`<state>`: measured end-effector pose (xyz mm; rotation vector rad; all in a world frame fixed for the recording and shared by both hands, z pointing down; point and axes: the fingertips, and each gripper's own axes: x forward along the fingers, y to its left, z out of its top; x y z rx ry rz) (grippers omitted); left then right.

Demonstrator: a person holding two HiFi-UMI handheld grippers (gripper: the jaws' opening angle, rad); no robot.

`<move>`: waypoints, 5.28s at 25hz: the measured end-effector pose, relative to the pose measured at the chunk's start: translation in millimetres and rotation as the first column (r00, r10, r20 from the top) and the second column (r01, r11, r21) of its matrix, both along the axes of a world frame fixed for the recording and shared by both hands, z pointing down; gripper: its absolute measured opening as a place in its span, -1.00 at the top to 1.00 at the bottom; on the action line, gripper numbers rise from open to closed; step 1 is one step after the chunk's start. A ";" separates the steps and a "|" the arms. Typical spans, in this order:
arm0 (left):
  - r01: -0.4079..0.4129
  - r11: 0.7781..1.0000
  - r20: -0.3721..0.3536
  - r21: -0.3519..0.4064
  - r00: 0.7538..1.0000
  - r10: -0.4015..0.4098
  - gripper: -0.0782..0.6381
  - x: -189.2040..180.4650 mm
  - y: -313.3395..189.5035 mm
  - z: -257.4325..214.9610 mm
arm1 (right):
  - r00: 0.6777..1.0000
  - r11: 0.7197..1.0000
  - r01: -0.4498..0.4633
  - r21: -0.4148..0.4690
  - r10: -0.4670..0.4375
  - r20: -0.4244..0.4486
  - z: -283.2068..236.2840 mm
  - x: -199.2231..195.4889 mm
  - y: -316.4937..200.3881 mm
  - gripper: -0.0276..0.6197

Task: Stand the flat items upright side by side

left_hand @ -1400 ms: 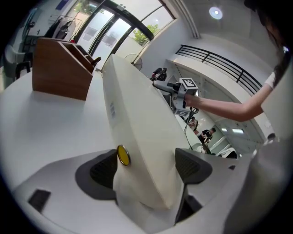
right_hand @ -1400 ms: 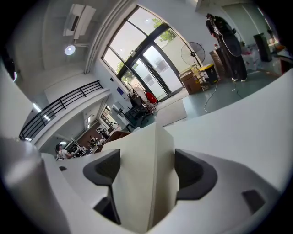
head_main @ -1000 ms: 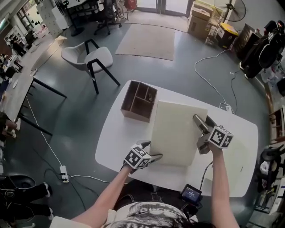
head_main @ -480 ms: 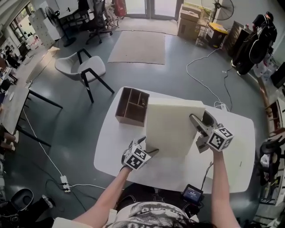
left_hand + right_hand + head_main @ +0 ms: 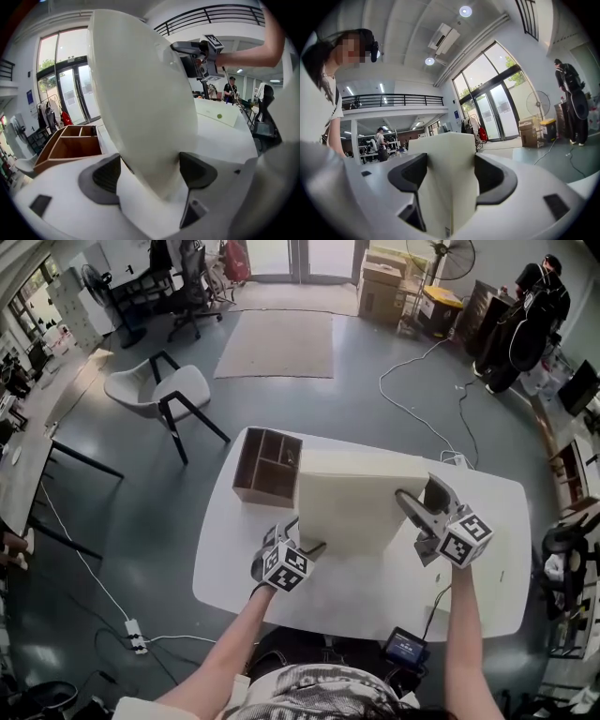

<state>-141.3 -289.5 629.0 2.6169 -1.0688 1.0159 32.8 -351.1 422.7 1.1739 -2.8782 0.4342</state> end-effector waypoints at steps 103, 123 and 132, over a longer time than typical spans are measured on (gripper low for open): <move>-0.257 0.966 -0.257 0.035 0.931 0.257 -0.20 -99.1 150.9 -71.6 | 0.344 0.366 -0.930 0.001 0.873 -0.345 59.4 -63.9 148.2 -0.04; -0.322 0.947 -0.281 0.014 0.908 0.312 -0.20 -31.7 172.2 -65.5 | 0.648 0.675 -0.738 0.008 0.712 -0.269 53.8 -59.3 163.9 -0.19; -0.202 0.979 -0.289 -0.018 0.939 0.188 -0.20 38.9 181.1 -69.7 | 0.786 0.810 -0.586 -0.037 0.557 -0.267 71.7 -19.8 195.8 -0.18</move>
